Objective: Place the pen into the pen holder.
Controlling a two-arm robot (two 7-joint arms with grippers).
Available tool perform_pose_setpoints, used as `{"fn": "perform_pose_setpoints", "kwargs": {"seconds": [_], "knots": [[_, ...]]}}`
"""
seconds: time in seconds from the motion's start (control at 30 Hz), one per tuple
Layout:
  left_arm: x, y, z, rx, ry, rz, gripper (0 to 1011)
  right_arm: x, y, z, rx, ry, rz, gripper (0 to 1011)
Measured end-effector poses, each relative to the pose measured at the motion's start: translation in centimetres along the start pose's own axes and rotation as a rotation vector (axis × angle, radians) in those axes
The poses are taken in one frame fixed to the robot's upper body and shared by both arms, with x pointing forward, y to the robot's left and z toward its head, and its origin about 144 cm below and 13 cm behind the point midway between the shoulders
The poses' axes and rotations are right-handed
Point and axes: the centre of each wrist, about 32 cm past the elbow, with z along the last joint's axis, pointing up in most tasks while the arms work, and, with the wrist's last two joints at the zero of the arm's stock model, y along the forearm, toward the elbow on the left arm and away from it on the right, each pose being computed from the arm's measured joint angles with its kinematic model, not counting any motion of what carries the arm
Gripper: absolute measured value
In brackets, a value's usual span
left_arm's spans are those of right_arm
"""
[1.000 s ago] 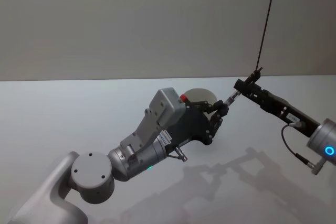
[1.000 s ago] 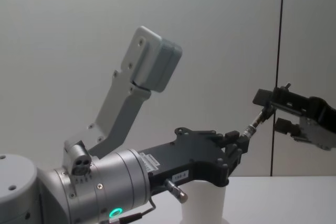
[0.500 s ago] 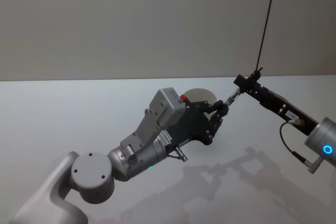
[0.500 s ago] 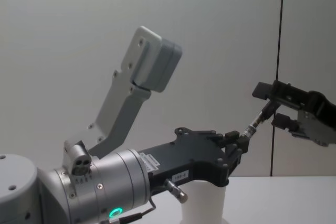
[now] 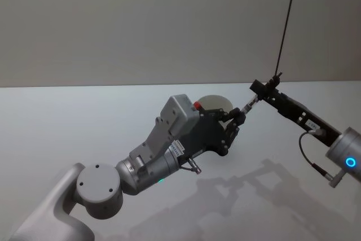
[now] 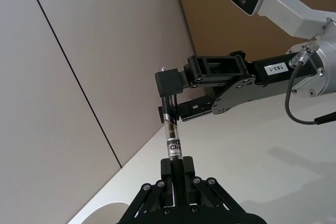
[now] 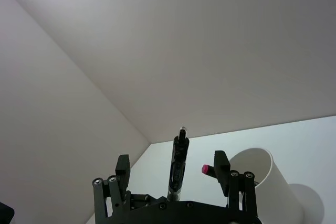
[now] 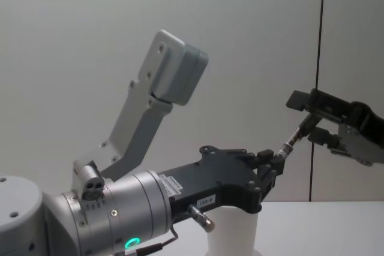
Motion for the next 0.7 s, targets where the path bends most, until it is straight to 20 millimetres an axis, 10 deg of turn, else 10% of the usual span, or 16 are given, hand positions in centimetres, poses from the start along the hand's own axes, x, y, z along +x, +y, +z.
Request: {"fn": "perform_pose_setpoints", "kwargs": {"seconds": [0.7], "knots": [[0.00,0.00,0.00,0.000,0.000,0.000,136,0.04,0.31,-0.41,0.020,0.000,-0.019,485]]}}
